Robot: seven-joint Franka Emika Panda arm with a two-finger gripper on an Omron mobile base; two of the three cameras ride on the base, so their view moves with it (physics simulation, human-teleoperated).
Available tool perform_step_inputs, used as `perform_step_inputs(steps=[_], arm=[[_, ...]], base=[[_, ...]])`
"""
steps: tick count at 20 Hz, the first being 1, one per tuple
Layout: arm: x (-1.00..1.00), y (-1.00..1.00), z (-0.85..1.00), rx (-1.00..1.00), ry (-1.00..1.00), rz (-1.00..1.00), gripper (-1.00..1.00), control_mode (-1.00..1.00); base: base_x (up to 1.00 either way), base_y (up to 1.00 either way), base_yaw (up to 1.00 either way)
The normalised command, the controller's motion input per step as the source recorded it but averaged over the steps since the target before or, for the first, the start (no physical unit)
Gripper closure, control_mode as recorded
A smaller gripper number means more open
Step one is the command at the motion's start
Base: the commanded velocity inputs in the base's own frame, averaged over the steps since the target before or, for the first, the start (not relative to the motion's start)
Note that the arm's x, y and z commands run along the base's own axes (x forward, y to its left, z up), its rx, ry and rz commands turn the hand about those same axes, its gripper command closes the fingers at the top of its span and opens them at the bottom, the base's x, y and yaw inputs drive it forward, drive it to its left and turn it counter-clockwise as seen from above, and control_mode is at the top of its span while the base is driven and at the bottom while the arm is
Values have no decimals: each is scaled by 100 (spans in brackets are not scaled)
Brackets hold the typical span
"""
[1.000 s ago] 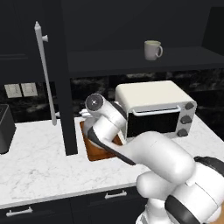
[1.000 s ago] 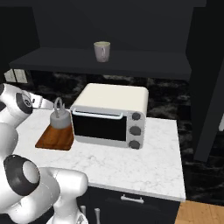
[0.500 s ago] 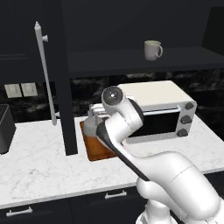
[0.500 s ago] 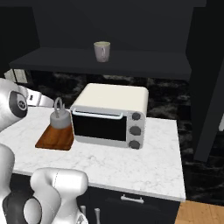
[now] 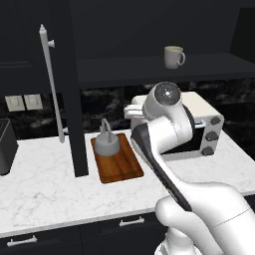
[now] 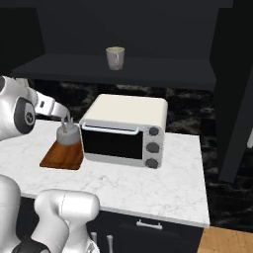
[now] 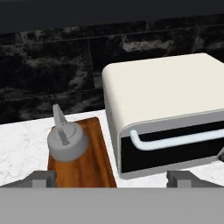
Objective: Pick the kettle from the counter and place it on the tray. Then pick the mug from the cabinet and place it on the tray. Then close the cabinet doors.
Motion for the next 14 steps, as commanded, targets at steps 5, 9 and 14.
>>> perform_step_inputs(steps=[5, 9, 14], arm=[[-52, -46, 53, 11, 0, 0, -100, -100], [-42, -51, 49, 5, -3, 8, -100, -100], [-39, -55, 44, 0, -6, 23, -100, -100]], base=[[0, 0, 0], [0, 0, 0], [0, 0, 0]])
